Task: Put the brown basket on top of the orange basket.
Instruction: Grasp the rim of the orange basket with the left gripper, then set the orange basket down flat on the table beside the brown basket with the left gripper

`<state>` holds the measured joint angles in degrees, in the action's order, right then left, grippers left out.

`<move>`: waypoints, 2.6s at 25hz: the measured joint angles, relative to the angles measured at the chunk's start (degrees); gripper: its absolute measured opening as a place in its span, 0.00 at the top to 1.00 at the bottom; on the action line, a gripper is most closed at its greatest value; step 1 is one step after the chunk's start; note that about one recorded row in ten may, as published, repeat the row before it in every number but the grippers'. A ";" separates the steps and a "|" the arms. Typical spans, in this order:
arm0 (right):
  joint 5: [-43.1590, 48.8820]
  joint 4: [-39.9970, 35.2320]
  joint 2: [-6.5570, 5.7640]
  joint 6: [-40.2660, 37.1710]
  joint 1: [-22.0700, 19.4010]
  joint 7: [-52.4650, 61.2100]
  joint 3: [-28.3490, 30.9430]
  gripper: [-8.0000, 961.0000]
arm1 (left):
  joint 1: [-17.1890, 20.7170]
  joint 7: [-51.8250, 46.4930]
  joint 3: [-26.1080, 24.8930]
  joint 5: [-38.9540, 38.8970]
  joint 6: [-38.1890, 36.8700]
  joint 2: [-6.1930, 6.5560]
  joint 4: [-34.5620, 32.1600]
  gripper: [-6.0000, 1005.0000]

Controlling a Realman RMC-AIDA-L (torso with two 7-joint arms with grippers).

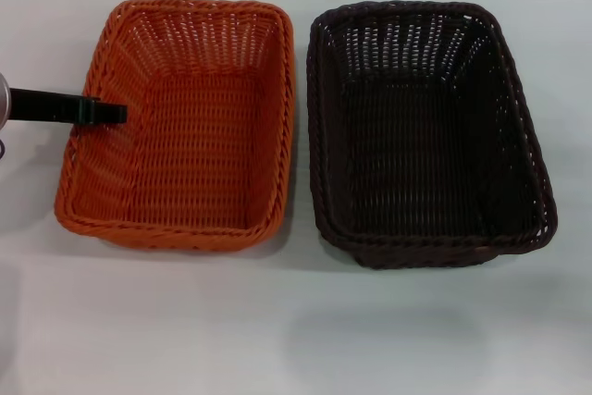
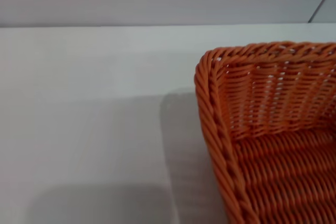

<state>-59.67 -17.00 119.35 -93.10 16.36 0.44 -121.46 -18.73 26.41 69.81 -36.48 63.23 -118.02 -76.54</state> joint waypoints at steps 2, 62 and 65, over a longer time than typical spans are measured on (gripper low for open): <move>0.00 -0.01 0.00 -0.04 0.03 0.00 0.06 0.14 | 0.00 0.00 0.00 0.00 0.00 0.00 0.00 0.31; 0.09 -1.83 0.00 -0.39 0.79 0.01 -2.03 0.14 | -28.33 75.30 -23.62 -6.85 18.87 1.42 26.75 0.82; 0.09 -1.96 -0.04 -0.40 1.02 0.00 -2.02 0.14 | -28.29 76.76 -23.37 -6.70 18.45 0.66 26.90 0.82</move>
<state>-59.58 -18.96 119.31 -93.50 17.37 0.44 -123.48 -47.02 103.17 46.43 -43.18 81.68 -117.36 -49.64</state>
